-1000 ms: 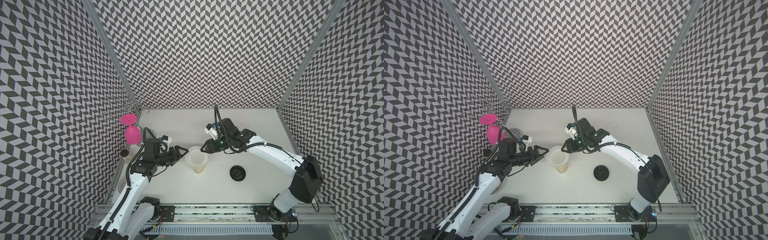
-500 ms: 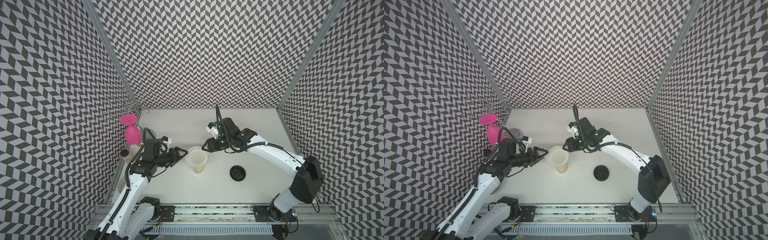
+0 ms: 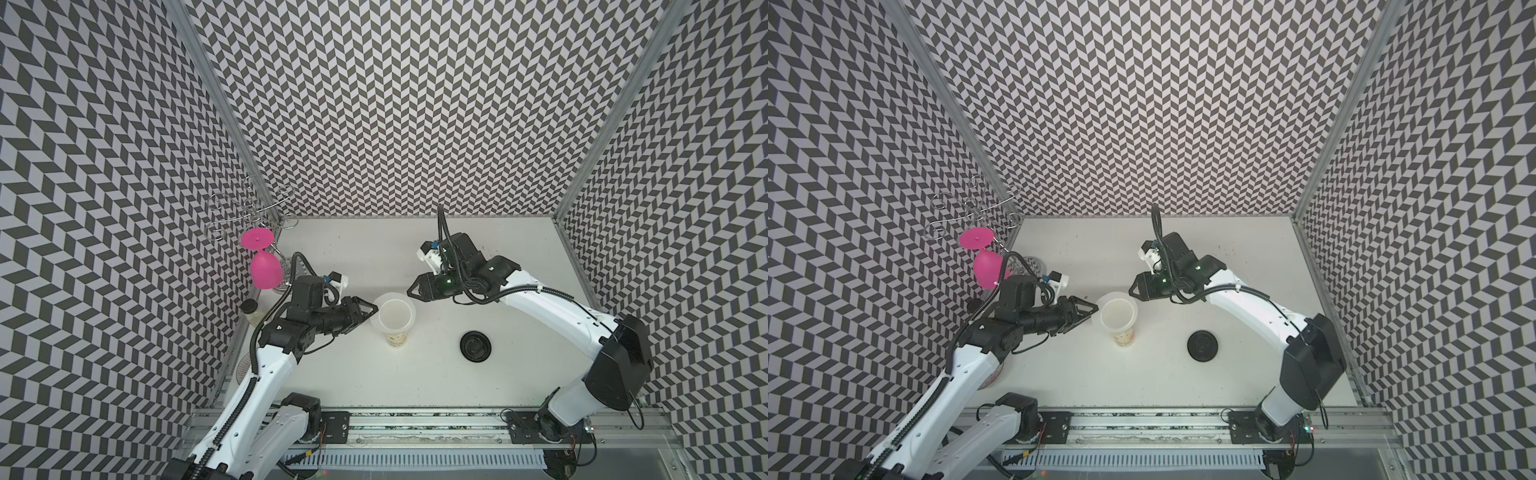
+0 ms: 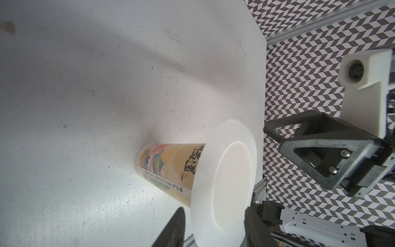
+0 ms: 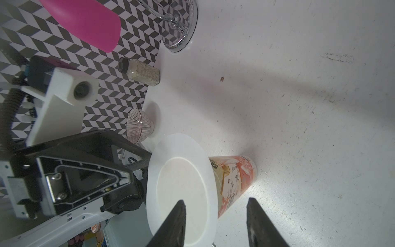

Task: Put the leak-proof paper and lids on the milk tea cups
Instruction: Adjust the leak-proof paper on the cup.

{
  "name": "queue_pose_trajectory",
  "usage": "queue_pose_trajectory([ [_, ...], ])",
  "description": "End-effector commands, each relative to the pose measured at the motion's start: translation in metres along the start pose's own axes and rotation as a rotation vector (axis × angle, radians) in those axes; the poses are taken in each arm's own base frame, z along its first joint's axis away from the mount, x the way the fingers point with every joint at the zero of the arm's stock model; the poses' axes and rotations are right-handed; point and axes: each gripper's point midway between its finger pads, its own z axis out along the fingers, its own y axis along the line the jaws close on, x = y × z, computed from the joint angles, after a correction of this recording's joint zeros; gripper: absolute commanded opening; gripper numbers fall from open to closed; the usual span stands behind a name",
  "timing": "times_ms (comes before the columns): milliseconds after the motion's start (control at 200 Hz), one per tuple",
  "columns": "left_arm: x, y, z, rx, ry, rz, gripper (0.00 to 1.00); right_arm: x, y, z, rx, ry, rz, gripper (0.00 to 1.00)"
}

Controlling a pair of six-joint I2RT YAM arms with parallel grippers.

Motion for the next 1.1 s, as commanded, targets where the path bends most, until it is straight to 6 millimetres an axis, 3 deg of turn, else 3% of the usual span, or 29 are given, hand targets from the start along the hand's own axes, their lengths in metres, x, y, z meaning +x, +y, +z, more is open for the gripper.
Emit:
queue_pose_trajectory([
  [0,-0.004,-0.006,-0.003,0.001,-0.016,0.021,0.46,-0.006,0.007,-0.012,-0.013,-0.044,-0.023,0.46],
  [901,-0.001,-0.012,0.003,0.021,-0.004,0.023,0.43,-0.002,0.006,-0.013,-0.021,-0.047,-0.012,0.46],
  [1097,-0.011,-0.003,-0.005,-0.069,-0.064,0.026,0.51,-0.006,0.006,-0.022,-0.016,-0.069,-0.011,0.46],
])
